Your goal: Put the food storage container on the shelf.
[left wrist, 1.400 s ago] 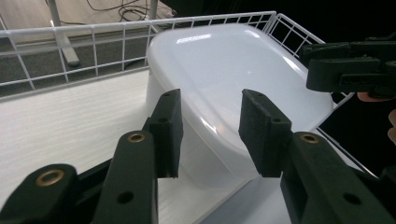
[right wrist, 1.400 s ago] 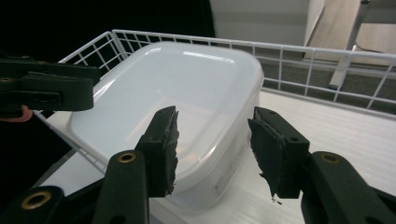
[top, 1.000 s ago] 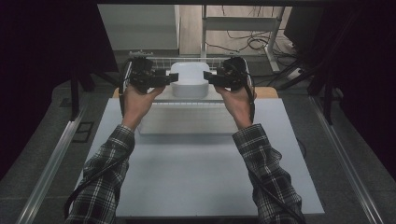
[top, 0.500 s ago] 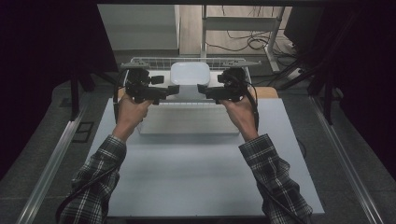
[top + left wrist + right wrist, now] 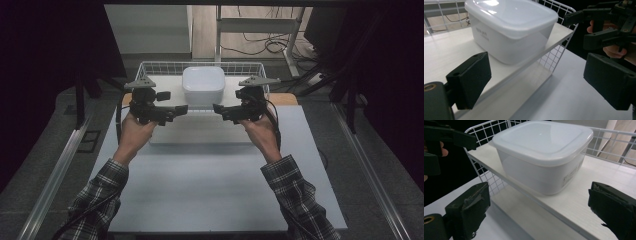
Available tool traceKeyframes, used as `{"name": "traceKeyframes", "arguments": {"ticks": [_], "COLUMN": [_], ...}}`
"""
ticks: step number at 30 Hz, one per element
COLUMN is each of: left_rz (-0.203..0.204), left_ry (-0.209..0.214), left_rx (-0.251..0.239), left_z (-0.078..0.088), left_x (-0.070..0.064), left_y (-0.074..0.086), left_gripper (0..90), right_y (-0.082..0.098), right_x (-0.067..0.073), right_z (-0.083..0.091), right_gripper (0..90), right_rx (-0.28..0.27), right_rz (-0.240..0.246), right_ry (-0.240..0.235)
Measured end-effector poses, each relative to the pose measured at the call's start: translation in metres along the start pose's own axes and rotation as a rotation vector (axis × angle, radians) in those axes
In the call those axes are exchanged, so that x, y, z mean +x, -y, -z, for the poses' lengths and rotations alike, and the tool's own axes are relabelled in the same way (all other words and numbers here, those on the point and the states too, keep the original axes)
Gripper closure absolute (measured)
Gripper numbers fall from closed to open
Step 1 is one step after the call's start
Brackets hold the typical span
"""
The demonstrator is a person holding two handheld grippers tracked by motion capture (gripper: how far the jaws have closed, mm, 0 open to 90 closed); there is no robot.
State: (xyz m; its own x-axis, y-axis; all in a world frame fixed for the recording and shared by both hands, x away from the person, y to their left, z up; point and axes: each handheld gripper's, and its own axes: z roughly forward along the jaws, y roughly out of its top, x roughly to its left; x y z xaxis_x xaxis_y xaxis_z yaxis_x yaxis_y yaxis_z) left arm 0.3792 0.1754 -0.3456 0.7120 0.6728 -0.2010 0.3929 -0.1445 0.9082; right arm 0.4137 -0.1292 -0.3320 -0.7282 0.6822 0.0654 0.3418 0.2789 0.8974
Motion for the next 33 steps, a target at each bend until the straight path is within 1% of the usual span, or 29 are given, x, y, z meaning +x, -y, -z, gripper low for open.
{"name": "traceKeyframes", "arguments": {"ticks": [3,7,8,9,10,11,13,15,16,17,18,19,22,25,27,30,31,32,33], "left_rz": [-0.012,-0.049,-0.049,-0.06,-0.075,-0.089,-0.114,-0.121,-0.118,-0.118,-0.118,-0.117,-0.11,-0.097,-0.095,-0.096,-0.096,-0.094,-0.088], "left_ry": [0.005,0.02,0.02,0.023,0.022,0.024,0.029,0.044,0.059,0.065,0.065,0.068,0.082,0.098,0.098,0.098,0.101,0.103,0.104], "left_rx": [-0.001,0.001,0.001,0.003,0.009,0.016,0.032,0.04,0.047,0.052,0.052,0.058,0.083,0.104,0.121,0.138,0.142,0.144,0.144], "left_z": [0.001,0.001,0.001,0.0,0.0,-0.001,-0.001,-0.001,-0.002,-0.002,-0.002,-0.003,-0.006,-0.01,-0.013,-0.015,-0.016,-0.016,-0.017], "left_x": [-0.004,-0.01,-0.01,-0.012,-0.014,-0.016,-0.02,-0.023,-0.025,-0.026,-0.026,-0.027,-0.028,-0.028,-0.029,-0.031,-0.032,-0.033,-0.035], "left_y": [0.01,0.02,0.02,0.022,0.025,0.027,0.031,0.035,0.039,0.041,0.041,0.044,0.052,0.062,0.068,0.075,0.077,0.079,0.083], "left_gripper": [7.1,6.8,6.4,5.9,5.9,4.7,3.9,3.2,2.2,1.9,1.5,1.4,1.0,1.0,0.1,0.0,0.0,0.0,0.0], "right_y": [0.005,0.011,0.013,0.015,0.015,0.019,0.022,0.024,0.027,0.029,0.029,0.032,0.035,0.04,0.046,0.049,0.054,0.054,0.059], "right_x": [0.002,0.007,0.008,0.009,0.009,0.012,0.014,0.015,0.017,0.017,0.017,0.019,0.021,0.023,0.025,0.026,0.027,0.027,0.027], "right_z": [0.003,0.006,0.006,0.006,0.006,0.007,0.008,0.008,0.01,0.01,0.01,0.012,0.013,0.015,0.016,0.017,0.018,0.018,0.018], "right_gripper": [3.9,3.8,3.8,3.7,3.7,3.4,3.1,2.9,2.4,2.3,2.3,1.7,1.5,1.2,0.8,0.5,0.0,0.0,0.0], "right_rx": [0.003,0.009,0.012,0.014,0.014,0.02,0.027,0.028,0.028,0.027,0.027,0.028,0.029,0.032,0.032,0.034,0.035,0.035,0.035], "right_rz": [0.012,0.031,0.036,0.04,0.04,0.055,0.064,0.067,0.074,0.079,0.079,0.087,0.094,0.097,0.097,0.097,0.097,0.097,0.098], "right_ry": [-0.009,-0.018,-0.022,-0.023,-0.023,-0.026,-0.031,-0.031,-0.034,-0.034,-0.034,-0.033,-0.031,-0.04,-0.044,-0.046,-0.041,-0.041,-0.029]}}
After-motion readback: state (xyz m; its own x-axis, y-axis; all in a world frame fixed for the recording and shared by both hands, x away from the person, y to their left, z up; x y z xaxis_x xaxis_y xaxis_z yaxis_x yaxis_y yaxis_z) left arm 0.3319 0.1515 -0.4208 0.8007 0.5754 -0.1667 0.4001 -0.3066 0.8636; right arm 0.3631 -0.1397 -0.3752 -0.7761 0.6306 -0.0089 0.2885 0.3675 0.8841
